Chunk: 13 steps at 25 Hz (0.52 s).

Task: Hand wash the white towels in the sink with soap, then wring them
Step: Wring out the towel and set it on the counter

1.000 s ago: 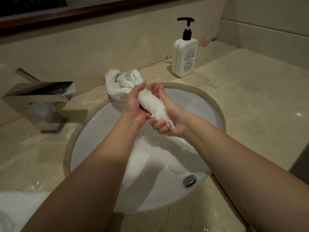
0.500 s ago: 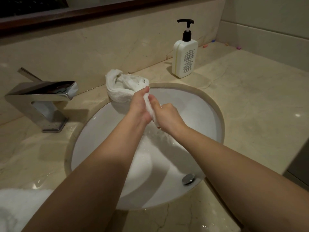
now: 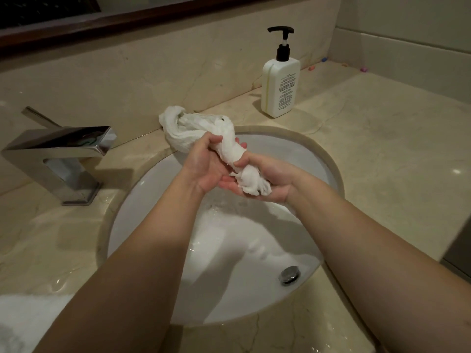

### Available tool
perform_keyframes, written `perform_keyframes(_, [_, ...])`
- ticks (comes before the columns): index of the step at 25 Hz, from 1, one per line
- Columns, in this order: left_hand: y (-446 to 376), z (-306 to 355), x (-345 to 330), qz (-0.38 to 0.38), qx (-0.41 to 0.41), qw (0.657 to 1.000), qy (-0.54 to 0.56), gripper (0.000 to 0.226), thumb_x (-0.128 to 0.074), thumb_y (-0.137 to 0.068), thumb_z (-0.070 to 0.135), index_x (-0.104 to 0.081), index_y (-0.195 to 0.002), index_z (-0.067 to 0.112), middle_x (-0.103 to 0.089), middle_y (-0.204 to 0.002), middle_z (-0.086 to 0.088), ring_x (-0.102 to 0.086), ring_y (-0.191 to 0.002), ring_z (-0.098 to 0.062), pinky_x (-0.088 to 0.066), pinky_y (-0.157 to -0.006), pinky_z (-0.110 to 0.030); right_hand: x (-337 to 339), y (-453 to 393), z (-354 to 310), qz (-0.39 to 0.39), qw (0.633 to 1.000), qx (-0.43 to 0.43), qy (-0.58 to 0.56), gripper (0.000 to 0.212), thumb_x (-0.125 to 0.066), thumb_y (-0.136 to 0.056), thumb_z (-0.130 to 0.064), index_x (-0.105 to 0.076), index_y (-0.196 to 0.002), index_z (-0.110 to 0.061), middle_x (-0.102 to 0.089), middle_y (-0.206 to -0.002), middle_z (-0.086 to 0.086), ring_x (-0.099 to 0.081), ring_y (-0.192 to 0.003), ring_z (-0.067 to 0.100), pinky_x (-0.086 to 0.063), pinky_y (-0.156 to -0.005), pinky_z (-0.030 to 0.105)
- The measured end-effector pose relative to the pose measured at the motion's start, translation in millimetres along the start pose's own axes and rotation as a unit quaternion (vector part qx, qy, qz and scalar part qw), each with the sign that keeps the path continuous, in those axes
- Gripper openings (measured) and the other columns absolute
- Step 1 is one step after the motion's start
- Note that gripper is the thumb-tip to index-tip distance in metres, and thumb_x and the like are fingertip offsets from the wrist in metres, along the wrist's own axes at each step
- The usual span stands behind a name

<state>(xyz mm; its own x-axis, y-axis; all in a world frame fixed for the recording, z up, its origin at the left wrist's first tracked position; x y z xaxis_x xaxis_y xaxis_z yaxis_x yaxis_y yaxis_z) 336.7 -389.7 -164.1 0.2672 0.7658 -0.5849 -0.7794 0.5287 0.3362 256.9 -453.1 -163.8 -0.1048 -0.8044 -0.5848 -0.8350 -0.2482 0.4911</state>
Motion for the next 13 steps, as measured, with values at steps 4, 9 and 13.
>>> perform_keyframes(4, [-1.5,6.2,11.1,0.042,-0.056,0.995,-0.073,0.029,-0.063,-0.093,0.033,-0.062,-0.103,0.006,-0.068,-0.078,-0.005,-0.069,-0.076,-0.017,-0.058,-0.070,-0.030,-12.9,6.6,7.5,-0.055,0.997,-0.054,0.027,0.012,-0.053,-0.084,-0.011,-0.050,-0.095,-0.007,-0.054,-0.070,0.004,-0.049,-0.048,0.007,-0.034,-0.035,0.010])
perform_keyframes(9, [4.5,0.8,-4.9,-0.003,-0.063,0.993,0.103,0.024,-0.058,-0.093,0.024,-0.057,-0.111,0.008,-0.072,-0.096,-0.011,-0.072,-0.103,-0.028,-0.055,-0.093,-0.041,-17.2,3.0,18.5,-0.042,0.991,-0.077,0.106,0.078,-0.036,-0.086,-0.084,-0.052,-0.081,-0.008,-0.045,-0.055,0.002,-0.037,-0.033,0.006,-0.022,-0.029,0.012])
perform_keyframes(13, [1.4,-4.2,-4.4,0.034,-0.021,0.997,0.066,0.026,-0.060,-0.099,0.029,-0.065,-0.085,0.007,-0.064,-0.066,-0.003,-0.066,-0.060,-0.013,-0.057,-0.067,-0.028,-1.9,-2.1,4.0,0.120,0.966,0.047,0.225,0.081,-0.020,-0.088,-0.085,-0.059,-0.092,-0.014,-0.050,-0.060,0.006,-0.037,-0.034,0.012,-0.023,-0.035,0.014])
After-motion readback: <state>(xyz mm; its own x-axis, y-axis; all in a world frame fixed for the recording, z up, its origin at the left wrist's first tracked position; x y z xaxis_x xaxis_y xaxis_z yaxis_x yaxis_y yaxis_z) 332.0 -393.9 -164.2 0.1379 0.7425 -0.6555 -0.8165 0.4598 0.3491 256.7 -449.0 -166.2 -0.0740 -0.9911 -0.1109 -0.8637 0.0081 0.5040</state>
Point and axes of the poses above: each hand's wrist, its own y-axis away from the middle knuckle, its own x-axis out of the back of the hand, z = x × y, the point moved 8 cm from there along -y, towards the middle knuckle
